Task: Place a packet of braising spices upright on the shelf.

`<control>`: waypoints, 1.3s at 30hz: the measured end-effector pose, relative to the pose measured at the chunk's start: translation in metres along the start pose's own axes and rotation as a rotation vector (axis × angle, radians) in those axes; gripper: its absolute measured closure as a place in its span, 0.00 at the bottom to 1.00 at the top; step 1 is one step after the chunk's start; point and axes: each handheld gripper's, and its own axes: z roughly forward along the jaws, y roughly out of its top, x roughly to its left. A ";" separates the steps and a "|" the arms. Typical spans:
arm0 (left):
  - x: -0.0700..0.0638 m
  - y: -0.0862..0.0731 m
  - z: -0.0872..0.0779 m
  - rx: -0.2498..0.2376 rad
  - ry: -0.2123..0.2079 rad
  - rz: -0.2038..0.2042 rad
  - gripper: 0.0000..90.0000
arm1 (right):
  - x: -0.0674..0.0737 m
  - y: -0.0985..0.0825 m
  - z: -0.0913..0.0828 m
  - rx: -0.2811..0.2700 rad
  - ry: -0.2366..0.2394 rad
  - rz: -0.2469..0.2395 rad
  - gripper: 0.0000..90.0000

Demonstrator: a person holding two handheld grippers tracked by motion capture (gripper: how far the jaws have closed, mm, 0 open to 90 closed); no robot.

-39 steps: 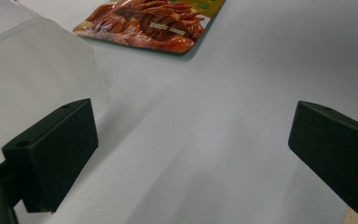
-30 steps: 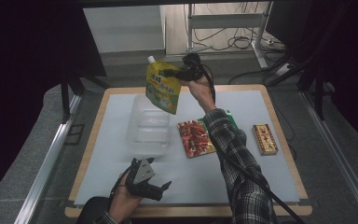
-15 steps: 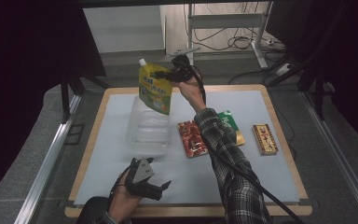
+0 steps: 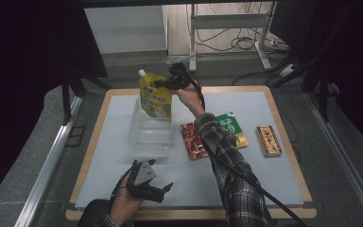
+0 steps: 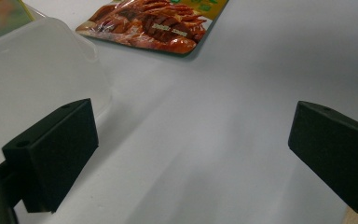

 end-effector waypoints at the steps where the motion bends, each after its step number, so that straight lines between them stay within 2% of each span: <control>1: 0.000 0.000 0.000 0.000 0.000 0.000 0.01 | 0.000 0.000 0.000 0.000 0.000 0.000 0.98; 2: 0.000 0.000 0.000 0.002 -0.001 0.002 0.01 | -0.001 -0.002 0.002 -0.010 0.005 0.015 0.98; 7: -0.001 0.000 0.001 0.007 -0.005 0.004 0.01 | -0.003 -0.006 0.005 0.013 0.006 0.030 0.98; 11: -0.001 0.000 0.002 0.013 -0.004 0.009 0.01 | -0.002 -0.008 0.008 0.007 0.007 0.041 0.99; 20: -0.002 0.000 0.002 0.018 -0.002 0.015 0.01 | 0.002 -0.011 0.012 0.031 -0.032 0.055 0.99; 21: -0.002 0.000 0.002 0.018 -0.001 0.014 0.01 | 0.005 -0.010 0.012 0.035 -0.036 0.038 0.97; 26: -0.001 0.000 0.002 0.017 -0.003 0.012 0.01 | 0.011 -0.010 0.013 0.048 -0.076 -0.014 0.76; 29: -0.002 0.000 0.002 0.018 -0.002 0.014 0.01 | 0.013 -0.011 0.012 0.050 -0.106 -0.037 0.58; 31: -0.002 0.000 0.003 0.019 -0.003 0.015 0.01 | 0.013 -0.012 0.010 0.055 -0.128 -0.048 0.51; 32: -0.002 0.000 0.003 0.019 -0.003 0.015 0.01 | 0.013 -0.012 0.010 0.055 -0.128 -0.048 0.51; 33: -0.002 0.000 0.003 0.019 -0.003 0.016 0.01 | 0.014 -0.011 0.008 0.060 -0.146 -0.057 0.46; 36: -0.002 0.000 0.003 0.021 -0.004 0.017 0.01 | 0.015 -0.011 0.005 0.076 -0.164 -0.066 0.38; 39: -0.002 0.000 0.003 0.022 -0.003 0.018 0.01 | 0.016 -0.011 0.001 0.080 -0.155 -0.071 0.33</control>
